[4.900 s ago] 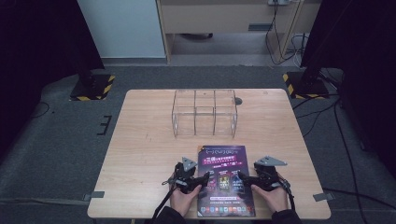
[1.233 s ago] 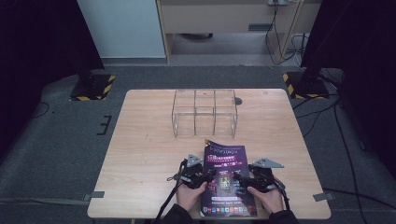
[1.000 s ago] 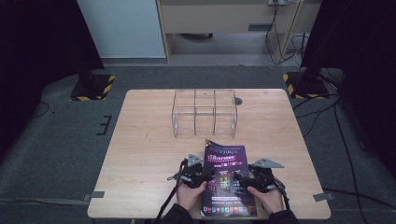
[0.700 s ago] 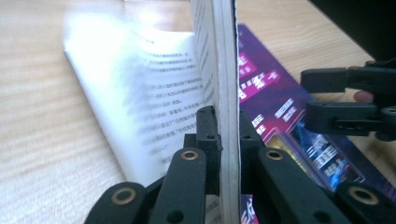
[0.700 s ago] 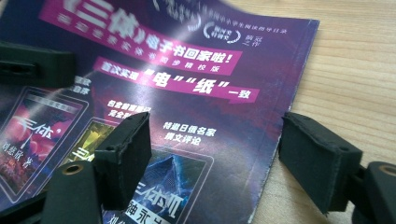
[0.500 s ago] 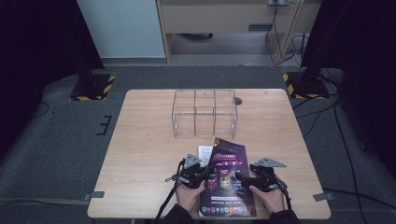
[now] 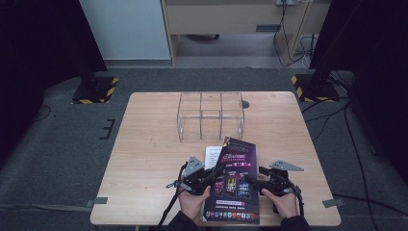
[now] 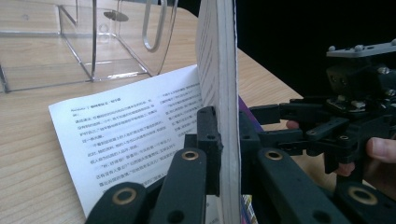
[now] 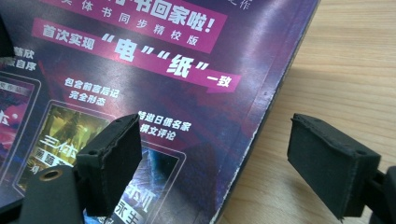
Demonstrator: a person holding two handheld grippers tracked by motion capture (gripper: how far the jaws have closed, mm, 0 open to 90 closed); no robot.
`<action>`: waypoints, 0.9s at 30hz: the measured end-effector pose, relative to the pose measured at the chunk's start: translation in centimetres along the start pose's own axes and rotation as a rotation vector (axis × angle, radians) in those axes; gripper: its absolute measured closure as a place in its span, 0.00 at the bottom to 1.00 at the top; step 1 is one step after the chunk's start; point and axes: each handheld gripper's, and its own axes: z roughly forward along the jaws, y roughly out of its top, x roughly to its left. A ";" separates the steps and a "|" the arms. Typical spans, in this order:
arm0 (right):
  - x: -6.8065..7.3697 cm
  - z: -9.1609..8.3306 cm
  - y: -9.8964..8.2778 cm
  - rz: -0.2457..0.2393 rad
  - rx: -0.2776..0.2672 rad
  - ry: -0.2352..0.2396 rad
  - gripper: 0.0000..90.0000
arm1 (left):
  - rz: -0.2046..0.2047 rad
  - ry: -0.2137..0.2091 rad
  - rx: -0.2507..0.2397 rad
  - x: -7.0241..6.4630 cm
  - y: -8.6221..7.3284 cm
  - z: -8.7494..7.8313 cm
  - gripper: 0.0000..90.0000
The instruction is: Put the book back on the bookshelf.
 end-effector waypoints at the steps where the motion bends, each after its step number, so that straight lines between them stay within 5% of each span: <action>1: 0.0 0.0 0.0 0.002 -0.001 0.007 0.20 | 0.003 0.000 -0.005 -0.1 0.0 -0.1 0.94; 8: 0.2 0.7 -0.2 0.000 0.026 0.078 0.21 | 0.013 -0.004 -0.027 -0.2 0.1 -0.4 0.94; 19: 0.0 1.7 -0.3 0.071 0.050 0.211 0.26 | 0.023 -0.018 -0.042 -0.4 0.1 -0.6 0.94; 27: -0.4 1.8 -0.2 0.148 0.094 0.228 0.39 | 0.018 -0.019 -0.047 -0.3 -0.2 -0.4 0.94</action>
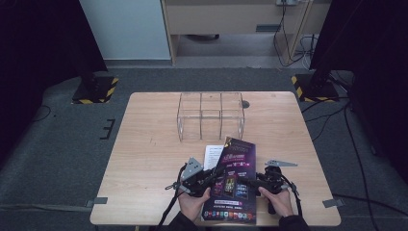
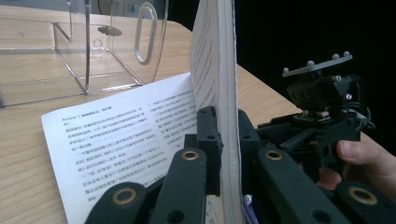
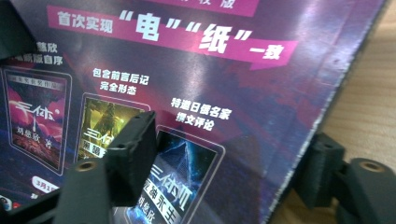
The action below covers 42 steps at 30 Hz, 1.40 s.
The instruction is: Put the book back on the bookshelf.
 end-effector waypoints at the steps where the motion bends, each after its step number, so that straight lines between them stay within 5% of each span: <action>1: 0.0 0.0 0.0 0.015 0.006 -0.003 0.42 | -0.001 0.000 -0.002 0.1 0.0 0.0 0.94; 6: 0.3 -0.2 0.2 0.046 0.010 -0.004 0.58 | -0.013 0.008 -0.013 0.5 0.0 -0.3 0.94; 14: 0.9 -0.8 0.5 0.071 0.010 0.064 0.80 | -0.020 0.016 -0.011 1.1 0.0 -0.6 0.94; 22: 1.1 -1.0 0.6 0.088 0.002 0.078 0.84 | -0.012 0.024 -0.005 1.5 -0.1 -0.6 0.94; 31: 2.0 -1.3 0.9 0.082 -0.033 0.098 0.90 | -0.060 0.084 0.023 3.4 -0.8 -1.0 0.91; 42: 2.9 -1.9 1.5 0.059 -0.074 0.118 0.94 | -0.090 0.104 0.078 4.9 -1.4 -0.5 0.64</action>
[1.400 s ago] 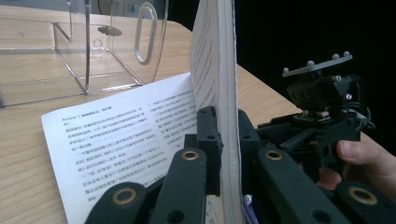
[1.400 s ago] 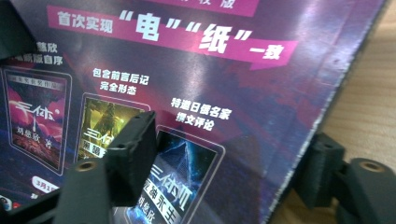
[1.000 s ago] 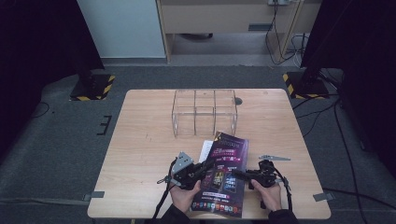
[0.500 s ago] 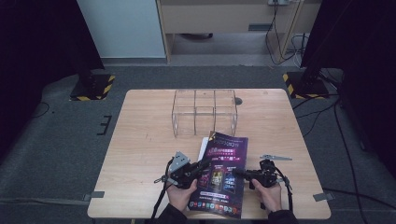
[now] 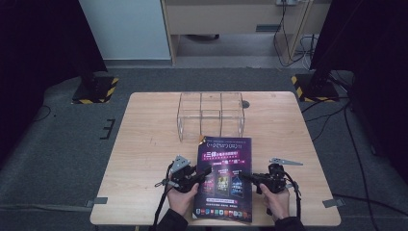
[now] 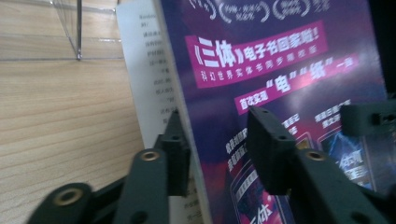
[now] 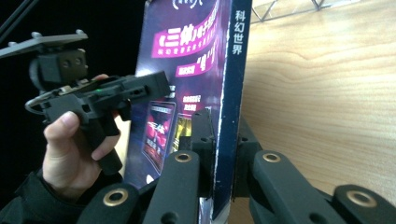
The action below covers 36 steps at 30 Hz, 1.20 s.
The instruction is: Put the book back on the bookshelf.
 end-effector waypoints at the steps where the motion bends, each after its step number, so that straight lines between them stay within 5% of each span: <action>1: 0.1 -0.1 0.1 -0.001 -0.002 0.003 0.94 | 0.001 0.005 0.000 0.1 0.0 0.0 0.60; 8: 1.1 -0.3 0.7 -0.036 -0.018 0.027 0.94 | 0.051 0.079 0.024 0.8 0.6 -0.6 0.38; 16: 2.2 -0.9 2.0 -0.064 -0.061 0.025 0.94 | 0.074 0.169 0.004 2.8 1.7 -3.9 0.31; 25: 4.5 -1.4 4.6 -0.139 -0.121 0.007 0.94 | 0.070 0.343 0.115 6.2 -0.5 -7.1 0.29; 31: 6.3 -1.4 6.4 -0.190 -0.154 -0.012 0.94 | 0.055 0.439 0.187 8.0 -1.4 -7.0 0.27; 36: 7.5 -1.5 7.8 -0.237 -0.191 -0.050 0.94 | 0.076 0.472 0.223 8.6 -1.8 -6.5 0.24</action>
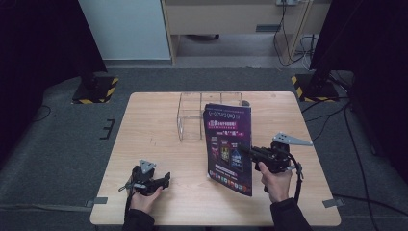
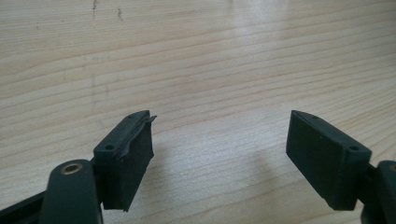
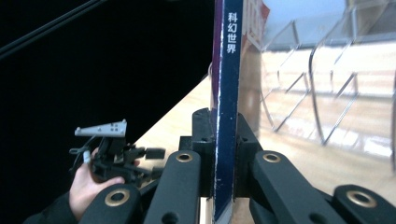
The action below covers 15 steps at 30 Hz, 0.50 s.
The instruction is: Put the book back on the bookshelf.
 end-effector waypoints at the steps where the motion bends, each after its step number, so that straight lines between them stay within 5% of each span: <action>1: 0.1 0.0 0.3 -0.011 -0.006 -0.012 0.94 | 0.006 0.010 0.000 0.1 0.0 0.1 0.24; 15: 0.2 -0.2 4.6 -0.070 -0.080 -0.104 0.94 | 0.010 0.058 0.021 0.9 -0.3 1.0 0.20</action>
